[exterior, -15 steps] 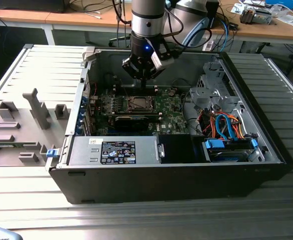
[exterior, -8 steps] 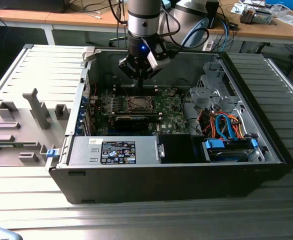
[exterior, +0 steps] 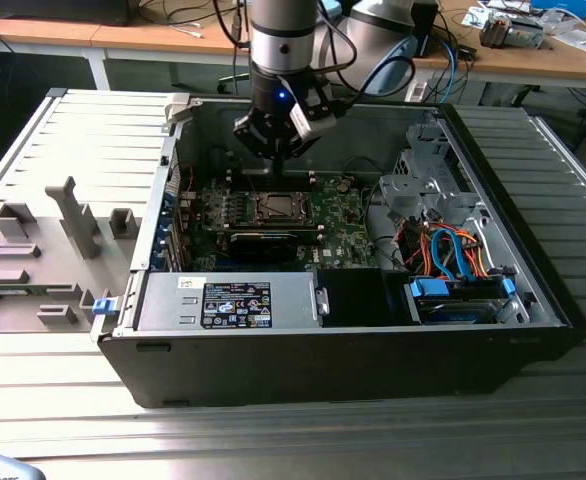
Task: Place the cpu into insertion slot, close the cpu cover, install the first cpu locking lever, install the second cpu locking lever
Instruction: 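Install the first cpu locking lever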
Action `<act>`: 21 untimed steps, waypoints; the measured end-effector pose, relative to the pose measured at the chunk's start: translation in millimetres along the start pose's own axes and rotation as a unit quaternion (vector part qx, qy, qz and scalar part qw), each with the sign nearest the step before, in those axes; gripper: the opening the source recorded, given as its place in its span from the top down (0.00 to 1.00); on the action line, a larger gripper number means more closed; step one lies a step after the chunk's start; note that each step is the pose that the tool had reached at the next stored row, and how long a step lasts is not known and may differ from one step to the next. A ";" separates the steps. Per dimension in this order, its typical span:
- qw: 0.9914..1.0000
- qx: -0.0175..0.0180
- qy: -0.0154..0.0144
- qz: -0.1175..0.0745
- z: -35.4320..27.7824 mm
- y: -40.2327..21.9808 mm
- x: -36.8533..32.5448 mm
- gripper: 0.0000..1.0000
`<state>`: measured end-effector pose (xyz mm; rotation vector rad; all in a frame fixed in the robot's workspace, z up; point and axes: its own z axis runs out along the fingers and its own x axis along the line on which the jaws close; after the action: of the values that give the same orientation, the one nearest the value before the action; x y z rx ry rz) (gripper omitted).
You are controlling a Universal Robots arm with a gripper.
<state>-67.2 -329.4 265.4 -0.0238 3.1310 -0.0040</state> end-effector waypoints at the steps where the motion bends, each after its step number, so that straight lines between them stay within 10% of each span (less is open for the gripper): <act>1: 1.000 0.000 0.000 0.000 0.0 0.0 0.7 0.89; 21: 1.000 0.000 0.000 0.000 0.7 0.2 9.4 0.89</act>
<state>-76.6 -329.3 264.6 -0.0238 3.1311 -0.0041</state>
